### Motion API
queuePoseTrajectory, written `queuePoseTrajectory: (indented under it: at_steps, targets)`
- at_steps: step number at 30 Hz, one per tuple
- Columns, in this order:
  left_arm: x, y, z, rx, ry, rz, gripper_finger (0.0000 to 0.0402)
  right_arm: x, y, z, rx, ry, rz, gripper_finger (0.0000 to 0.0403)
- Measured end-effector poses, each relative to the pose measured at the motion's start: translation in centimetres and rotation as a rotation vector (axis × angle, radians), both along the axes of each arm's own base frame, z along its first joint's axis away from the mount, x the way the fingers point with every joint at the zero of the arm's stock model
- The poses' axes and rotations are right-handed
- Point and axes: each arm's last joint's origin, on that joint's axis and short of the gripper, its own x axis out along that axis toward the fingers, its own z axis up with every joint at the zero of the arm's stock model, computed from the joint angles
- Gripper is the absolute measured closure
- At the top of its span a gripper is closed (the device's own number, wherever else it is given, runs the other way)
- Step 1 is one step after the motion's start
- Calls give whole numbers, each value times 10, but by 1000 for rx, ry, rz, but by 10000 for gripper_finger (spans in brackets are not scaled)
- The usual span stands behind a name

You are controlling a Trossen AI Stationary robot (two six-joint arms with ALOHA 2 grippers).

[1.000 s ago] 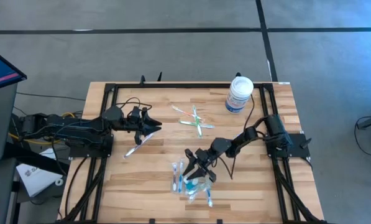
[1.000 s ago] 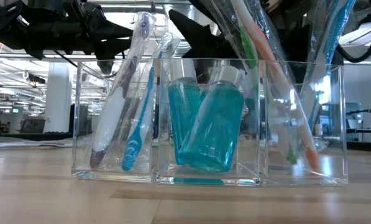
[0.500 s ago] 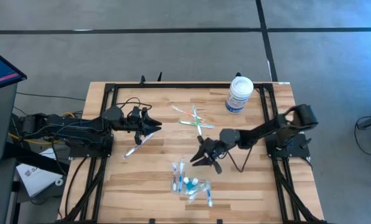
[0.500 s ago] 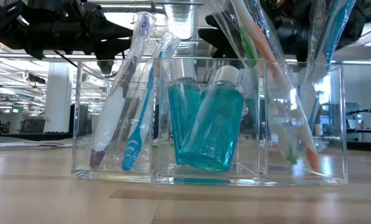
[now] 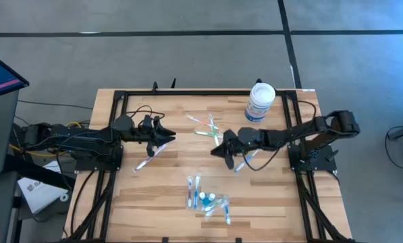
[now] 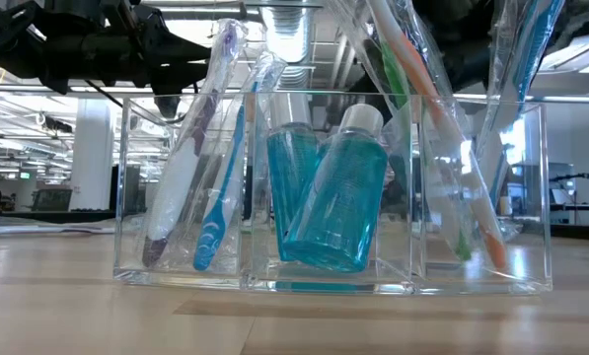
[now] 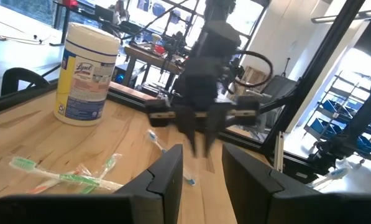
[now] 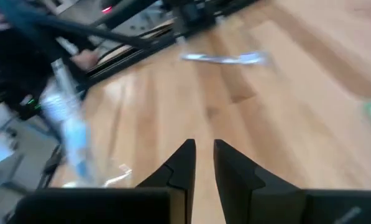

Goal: Pick & Place toothbrushing station
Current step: Put the green toothbrush into the transparent organizer

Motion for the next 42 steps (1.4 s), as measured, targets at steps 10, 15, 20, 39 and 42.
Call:
queuePoseTrajectory:
  at_steps: [10, 15, 20, 39, 42]
  targets:
    - [0, 1, 0, -1, 0, 26, 294, -1, -46, -13, 34, 71, -173, 377]
    - [0, 1, 0, -1, 0, 26, 294, 6, -59, -19, 39, 115, -214, 398]
    - [0, 1, 0, -1, 1, 26, 294, 25, -74, -25, 45, 183, -245, 398]
    - [0, 1, -1, -1, 5, 26, 294, 56, -118, 9, -93, 518, -432, 402]
    - [0, 1, -1, -1, 5, 26, 294, 55, -122, 1, -87, 551, -439, 402]
